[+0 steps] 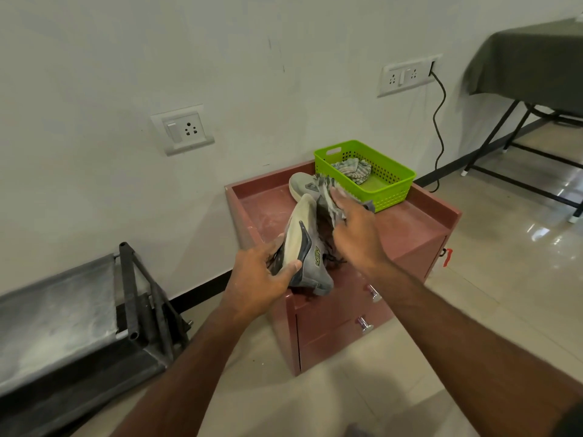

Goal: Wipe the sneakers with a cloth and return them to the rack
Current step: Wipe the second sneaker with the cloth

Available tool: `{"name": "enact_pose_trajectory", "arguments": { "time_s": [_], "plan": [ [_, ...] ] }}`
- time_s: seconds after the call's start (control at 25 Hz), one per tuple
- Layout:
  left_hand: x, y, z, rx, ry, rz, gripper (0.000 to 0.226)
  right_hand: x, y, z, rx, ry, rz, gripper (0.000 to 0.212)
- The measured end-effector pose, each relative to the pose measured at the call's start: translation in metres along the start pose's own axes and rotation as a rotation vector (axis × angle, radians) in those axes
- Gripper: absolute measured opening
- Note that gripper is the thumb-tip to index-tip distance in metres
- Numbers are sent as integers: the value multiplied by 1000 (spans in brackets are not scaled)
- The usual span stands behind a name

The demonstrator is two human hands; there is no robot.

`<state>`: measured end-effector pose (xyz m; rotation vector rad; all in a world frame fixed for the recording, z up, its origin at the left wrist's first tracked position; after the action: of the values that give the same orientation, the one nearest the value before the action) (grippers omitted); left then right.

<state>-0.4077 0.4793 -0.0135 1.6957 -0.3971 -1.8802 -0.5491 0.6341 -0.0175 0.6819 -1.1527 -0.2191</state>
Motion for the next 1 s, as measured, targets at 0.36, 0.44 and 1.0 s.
{"name": "enact_pose_trajectory", "arguments": {
  "time_s": [0.36, 0.44, 1.0],
  "plan": [
    [1, 5, 2, -24, 9, 49, 15, 40, 11, -49, 548, 353, -36, 66],
    [2, 4, 3, -27, 2, 35, 20, 38, 6, -47, 530, 350, -41, 69],
    [-4, 3, 3, 21, 14, 70, 29, 28, 32, -32, 675, 164, 66, 67]
  ]
}}
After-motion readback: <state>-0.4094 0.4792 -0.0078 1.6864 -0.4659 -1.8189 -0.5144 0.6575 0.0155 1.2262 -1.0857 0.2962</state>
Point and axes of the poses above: each hand's wrist, its own z-axis towards the middle knuckle, its own y-axis out of the back of the hand, x = y × z, the point moved 2 cm from there along z, towards the middle knuckle, and after that the axes turned 10 degrees about x, right-handed, at the moved point
